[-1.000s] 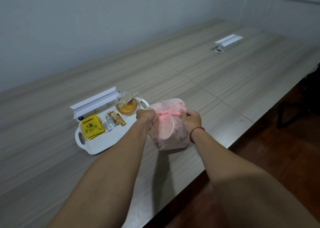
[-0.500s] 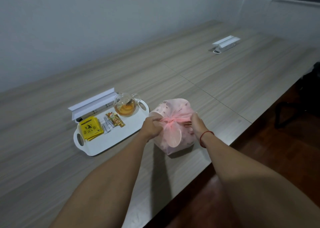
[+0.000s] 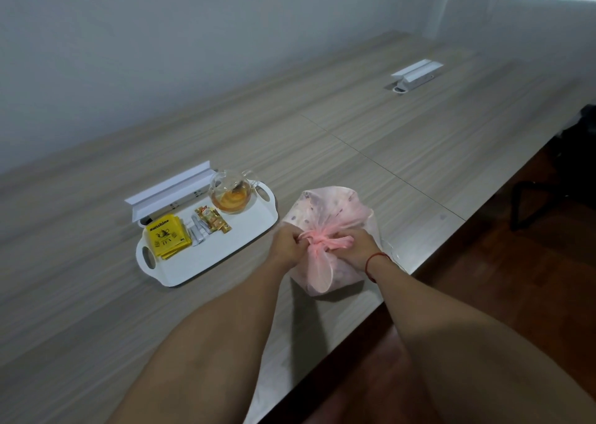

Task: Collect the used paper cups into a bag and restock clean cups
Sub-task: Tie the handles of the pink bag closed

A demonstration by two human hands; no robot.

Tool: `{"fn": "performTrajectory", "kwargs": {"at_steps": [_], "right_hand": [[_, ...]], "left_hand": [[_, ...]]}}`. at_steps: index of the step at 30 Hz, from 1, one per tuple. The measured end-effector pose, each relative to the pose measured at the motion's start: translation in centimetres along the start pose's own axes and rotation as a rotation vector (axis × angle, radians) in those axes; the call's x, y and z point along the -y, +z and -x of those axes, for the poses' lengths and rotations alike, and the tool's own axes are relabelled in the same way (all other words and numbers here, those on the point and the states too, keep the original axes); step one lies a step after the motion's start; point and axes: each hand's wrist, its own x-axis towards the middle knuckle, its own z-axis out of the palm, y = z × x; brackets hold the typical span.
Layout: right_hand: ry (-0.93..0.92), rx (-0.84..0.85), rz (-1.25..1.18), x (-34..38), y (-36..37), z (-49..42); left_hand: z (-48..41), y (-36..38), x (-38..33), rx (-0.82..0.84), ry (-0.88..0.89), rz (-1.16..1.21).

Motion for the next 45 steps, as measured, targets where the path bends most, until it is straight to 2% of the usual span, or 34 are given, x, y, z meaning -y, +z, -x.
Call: {"fn": "performTrajectory", "kwargs": {"at_steps": [3, 5, 10, 13, 17, 23, 27, 34, 39, 45], "right_hand": [[0.005, 0.011, 0.123, 0.1, 0.0, -0.1], [0.05, -0.015, 0.065, -0.5, -0.1, -0.2], [0.029, -0.2, 0.018, 0.0, -0.6, -0.4], [0.05, -0.312, -0.068, 1.8, -1.4, -0.5], [0.05, -0.464, -0.148, 4.7, -3.0, -0.2], [-0.071, -0.496, -0.119, 10.9, -5.5, 0.8], [-0.174, -0.47, -0.124, 15.4, -5.4, 1.1], [-0.399, -0.293, -0.183, 23.0, -0.7, 4.4], [-0.516, -0.089, -0.215, 26.3, 5.9, 10.2], [-0.813, 0.206, -0.121, 32.1, 15.6, 21.6]], "left_hand": [[-0.1, 0.2, -0.1, -0.064, 0.066, 0.003], [-0.1, -0.1, -0.3, -0.089, 0.07, 0.035], [-0.5, -1.8, -1.3, -0.133, 0.115, 0.006], [-1.0, -3.5, -2.3, -0.186, 0.136, -0.022], [-1.5, -6.6, -4.0, -0.221, 0.173, 0.093], [-0.2, -12.7, -7.0, -0.327, 0.191, 0.086], [2.0, -17.2, -6.7, -0.415, 0.186, -0.027], [10.7, -24.5, -3.5, -0.694, -0.003, -0.066], [21.2, -27.1, 0.2, -0.856, -0.181, -0.071], [39.1, -29.6, 6.0, -1.091, -0.473, -0.105]]}}
